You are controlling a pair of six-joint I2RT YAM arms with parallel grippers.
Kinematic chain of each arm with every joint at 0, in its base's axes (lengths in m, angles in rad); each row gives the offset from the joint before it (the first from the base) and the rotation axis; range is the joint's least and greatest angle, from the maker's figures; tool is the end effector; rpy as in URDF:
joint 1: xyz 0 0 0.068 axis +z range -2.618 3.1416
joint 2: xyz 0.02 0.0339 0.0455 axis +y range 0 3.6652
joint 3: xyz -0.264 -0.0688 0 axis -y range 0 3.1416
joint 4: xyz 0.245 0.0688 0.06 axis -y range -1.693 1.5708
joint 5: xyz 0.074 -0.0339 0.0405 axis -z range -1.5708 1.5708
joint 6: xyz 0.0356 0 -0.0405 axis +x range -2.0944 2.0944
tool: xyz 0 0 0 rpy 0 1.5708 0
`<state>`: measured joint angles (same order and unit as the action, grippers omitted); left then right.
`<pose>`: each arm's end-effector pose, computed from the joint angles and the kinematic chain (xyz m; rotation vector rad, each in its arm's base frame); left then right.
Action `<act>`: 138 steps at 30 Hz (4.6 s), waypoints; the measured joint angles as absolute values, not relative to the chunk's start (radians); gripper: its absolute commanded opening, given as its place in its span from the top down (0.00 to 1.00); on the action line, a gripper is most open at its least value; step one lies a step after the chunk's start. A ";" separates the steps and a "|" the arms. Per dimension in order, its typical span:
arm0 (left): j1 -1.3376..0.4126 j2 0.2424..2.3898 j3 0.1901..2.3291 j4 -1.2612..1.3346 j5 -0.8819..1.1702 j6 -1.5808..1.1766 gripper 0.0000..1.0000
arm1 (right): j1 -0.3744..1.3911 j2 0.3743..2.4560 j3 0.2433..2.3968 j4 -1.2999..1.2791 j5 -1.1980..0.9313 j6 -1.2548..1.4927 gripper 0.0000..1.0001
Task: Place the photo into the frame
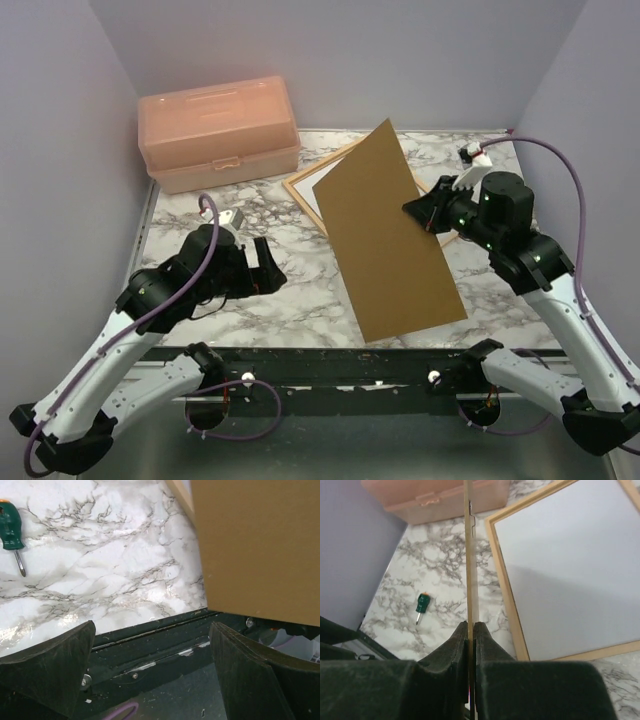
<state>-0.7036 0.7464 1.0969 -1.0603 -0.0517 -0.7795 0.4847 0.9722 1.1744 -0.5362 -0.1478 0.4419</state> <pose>0.0918 -0.0754 0.3618 -0.1187 2.3808 -0.6939 0.1766 0.0989 0.4038 -0.1462 1.9708 0.7582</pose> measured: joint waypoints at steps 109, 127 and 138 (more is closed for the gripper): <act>-0.767 1.547 0.832 -0.435 -0.011 -0.755 0.87 | 0.485 0.829 1.237 -0.726 0.350 0.614 0.99; -0.827 1.460 0.741 -0.394 -0.060 -0.800 1.00 | 0.485 0.841 1.206 -0.710 0.319 0.618 0.99; -0.839 1.399 0.691 -0.418 -0.079 -0.892 1.00 | 0.485 0.860 1.191 -0.698 0.285 0.632 0.99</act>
